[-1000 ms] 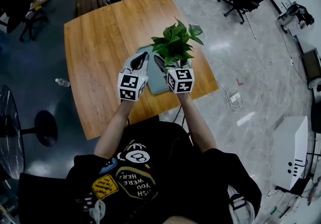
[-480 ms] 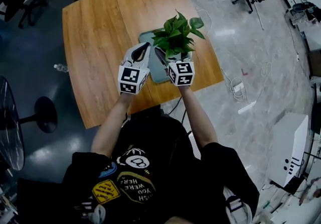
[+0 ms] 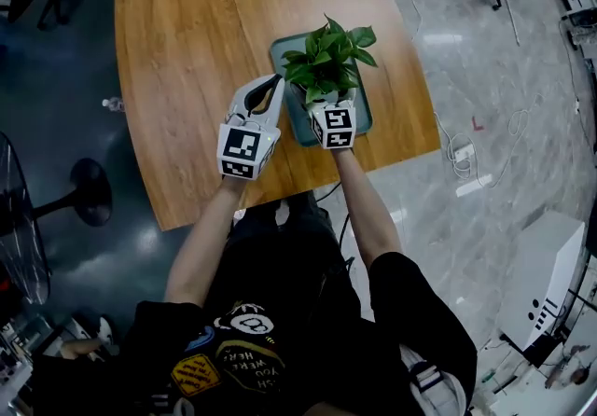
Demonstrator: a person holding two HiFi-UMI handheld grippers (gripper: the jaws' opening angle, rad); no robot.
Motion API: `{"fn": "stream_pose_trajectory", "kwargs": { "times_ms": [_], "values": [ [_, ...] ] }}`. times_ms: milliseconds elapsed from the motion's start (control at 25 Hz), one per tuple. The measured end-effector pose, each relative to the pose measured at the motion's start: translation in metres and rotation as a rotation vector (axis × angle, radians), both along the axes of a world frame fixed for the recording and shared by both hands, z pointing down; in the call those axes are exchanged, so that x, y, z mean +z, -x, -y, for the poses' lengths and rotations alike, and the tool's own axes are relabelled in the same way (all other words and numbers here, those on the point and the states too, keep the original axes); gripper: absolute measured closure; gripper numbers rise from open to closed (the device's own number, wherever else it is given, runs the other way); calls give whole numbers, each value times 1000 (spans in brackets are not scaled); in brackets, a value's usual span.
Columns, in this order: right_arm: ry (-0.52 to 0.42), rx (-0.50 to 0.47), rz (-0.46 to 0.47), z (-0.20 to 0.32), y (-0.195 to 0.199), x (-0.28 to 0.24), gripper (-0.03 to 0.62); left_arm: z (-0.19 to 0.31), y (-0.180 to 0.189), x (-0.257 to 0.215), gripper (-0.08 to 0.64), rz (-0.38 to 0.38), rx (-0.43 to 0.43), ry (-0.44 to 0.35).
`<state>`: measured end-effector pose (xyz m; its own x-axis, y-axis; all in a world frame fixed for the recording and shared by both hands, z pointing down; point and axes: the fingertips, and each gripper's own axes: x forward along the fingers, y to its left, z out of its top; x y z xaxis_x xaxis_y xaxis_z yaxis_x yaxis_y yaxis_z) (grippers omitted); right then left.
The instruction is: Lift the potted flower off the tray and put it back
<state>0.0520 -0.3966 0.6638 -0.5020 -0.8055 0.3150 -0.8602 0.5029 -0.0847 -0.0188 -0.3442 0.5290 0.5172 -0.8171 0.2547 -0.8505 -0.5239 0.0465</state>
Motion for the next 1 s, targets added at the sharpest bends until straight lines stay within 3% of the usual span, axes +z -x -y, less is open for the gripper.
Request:
{"fn": "stream_pose_trajectory", "kwargs": {
  "times_ms": [160,400,1000],
  "values": [
    [23,17,-10,13,2,40,83,9,19,16,560,-15,-42,36],
    [85,60,-25,25,-14,77,83,9,14,25,560,-11,-28,41],
    [92,28,-62,6,-17,83,81,7,17,27,560,-34,-15,70]
  ]
}}
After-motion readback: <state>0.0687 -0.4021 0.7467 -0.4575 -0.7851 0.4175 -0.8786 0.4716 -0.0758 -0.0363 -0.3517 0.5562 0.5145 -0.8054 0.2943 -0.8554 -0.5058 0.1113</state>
